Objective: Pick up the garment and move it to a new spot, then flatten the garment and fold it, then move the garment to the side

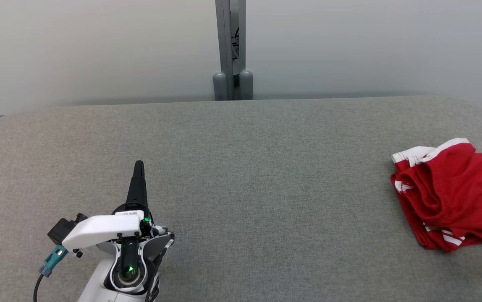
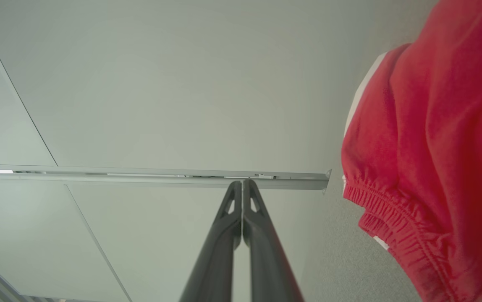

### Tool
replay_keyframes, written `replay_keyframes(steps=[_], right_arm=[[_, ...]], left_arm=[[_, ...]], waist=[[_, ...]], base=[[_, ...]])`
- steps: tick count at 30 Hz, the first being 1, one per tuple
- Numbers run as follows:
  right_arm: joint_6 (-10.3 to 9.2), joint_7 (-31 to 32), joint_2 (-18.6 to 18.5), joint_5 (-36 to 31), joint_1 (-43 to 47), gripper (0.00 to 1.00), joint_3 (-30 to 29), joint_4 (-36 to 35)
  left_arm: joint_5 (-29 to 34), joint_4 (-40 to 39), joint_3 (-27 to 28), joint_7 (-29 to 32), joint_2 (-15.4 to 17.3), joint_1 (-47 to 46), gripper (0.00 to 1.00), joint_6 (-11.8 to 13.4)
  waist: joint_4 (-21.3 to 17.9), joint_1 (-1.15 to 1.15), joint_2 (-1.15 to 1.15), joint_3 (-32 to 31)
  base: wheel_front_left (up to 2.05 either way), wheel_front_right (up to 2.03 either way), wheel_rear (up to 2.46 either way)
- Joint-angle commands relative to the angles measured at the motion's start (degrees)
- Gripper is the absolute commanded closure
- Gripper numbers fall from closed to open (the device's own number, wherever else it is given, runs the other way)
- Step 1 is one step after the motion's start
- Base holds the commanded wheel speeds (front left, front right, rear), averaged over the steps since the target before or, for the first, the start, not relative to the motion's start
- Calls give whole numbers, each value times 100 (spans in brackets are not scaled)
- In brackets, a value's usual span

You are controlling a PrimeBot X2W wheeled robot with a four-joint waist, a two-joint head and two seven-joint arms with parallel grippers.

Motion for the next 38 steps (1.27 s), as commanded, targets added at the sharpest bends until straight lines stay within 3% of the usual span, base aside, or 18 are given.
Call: replay_keyframes(steps=[1,38], right_arm=[[14,6,-33,21,2,100,11,-1],[14,2,-35,23,4,100,16,-1]], left_arm=[[-23,-3,7,-12,14,-38,100,-23],[-23,-3,7,-12,14,-37,100,-23]], waist=[[0,0,0,0],[0,0,0,0]], base=[[0,0,0],[0,0,0]])
